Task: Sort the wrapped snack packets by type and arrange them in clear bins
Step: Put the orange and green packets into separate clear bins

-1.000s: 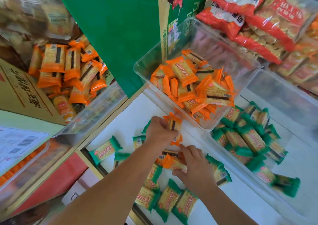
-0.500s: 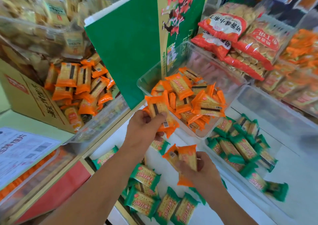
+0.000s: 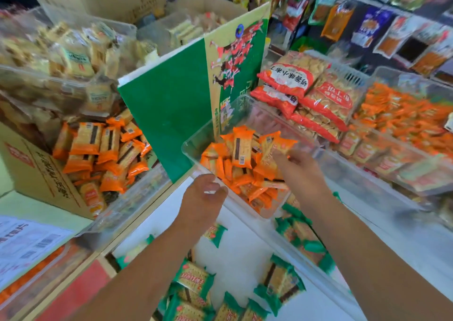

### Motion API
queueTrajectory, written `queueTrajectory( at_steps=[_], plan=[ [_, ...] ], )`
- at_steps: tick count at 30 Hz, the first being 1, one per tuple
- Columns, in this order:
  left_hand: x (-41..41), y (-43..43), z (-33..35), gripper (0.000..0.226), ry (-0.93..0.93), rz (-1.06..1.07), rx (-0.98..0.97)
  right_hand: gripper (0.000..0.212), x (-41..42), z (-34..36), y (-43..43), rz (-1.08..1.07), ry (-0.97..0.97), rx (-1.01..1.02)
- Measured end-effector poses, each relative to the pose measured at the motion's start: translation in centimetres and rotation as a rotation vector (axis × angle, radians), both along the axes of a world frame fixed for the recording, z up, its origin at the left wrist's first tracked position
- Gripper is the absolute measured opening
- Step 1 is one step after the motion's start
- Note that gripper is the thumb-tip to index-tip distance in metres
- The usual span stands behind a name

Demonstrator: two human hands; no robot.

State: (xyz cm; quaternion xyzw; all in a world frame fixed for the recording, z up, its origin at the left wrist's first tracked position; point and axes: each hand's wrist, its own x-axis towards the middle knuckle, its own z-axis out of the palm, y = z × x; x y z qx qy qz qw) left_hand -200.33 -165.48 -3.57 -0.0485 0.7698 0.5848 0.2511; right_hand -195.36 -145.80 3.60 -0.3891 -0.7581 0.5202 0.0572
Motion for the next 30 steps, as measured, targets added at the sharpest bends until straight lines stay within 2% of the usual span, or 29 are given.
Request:
queueTrajectory(
  at_steps=[4, 9, 13, 18, 20, 26, 28, 30],
  plan=[
    [2.3, -2.3, -1.3, 0.019, -0.062, -0.002, -0.041, 0.040, 2.2, -0.7, -1.4, 0.049, -0.055, 0.052],
    [6.4, -4.2, -4.1, 0.015, -0.103, -0.055, -0.109, 0.018, 8.4, -3.1, -5.5, 0.155, -0.002, 0.041],
    [12.6, -5.6, -6.5, 0.015, -0.209, -0.106, -0.156, 0.006, 15.9, -8.1, -8.3, 0.188, -0.185, -0.071],
    [18.9, -6.7, -8.2, 0.021, -0.247, -0.177, -0.239, 0.010, 23.2, -12.7, -7.3, 0.039, -0.350, -0.081],
    [20.8, -7.5, -8.7, 0.020, -0.226, -0.193, -0.314, 0.024, 24.7, -14.3, -6.3, 0.016, -0.422, -0.056],
    [24.6, -9.1, -9.4, 0.032, -0.011, -0.224, -0.485, 0.093, 23.4, -17.4, -5.1, -0.031, -0.510, -0.056],
    [25.0, -8.7, -10.0, 0.042, 0.027, -0.264, -0.495, 0.107, 22.2, -18.4, -4.7, -0.036, -0.540, -0.011],
    [25.0, -8.0, -10.9, 0.056, 0.116, -0.338, -0.584, 0.115, 21.2, -19.3, -4.5, -0.066, -0.574, 0.024]
  ],
)
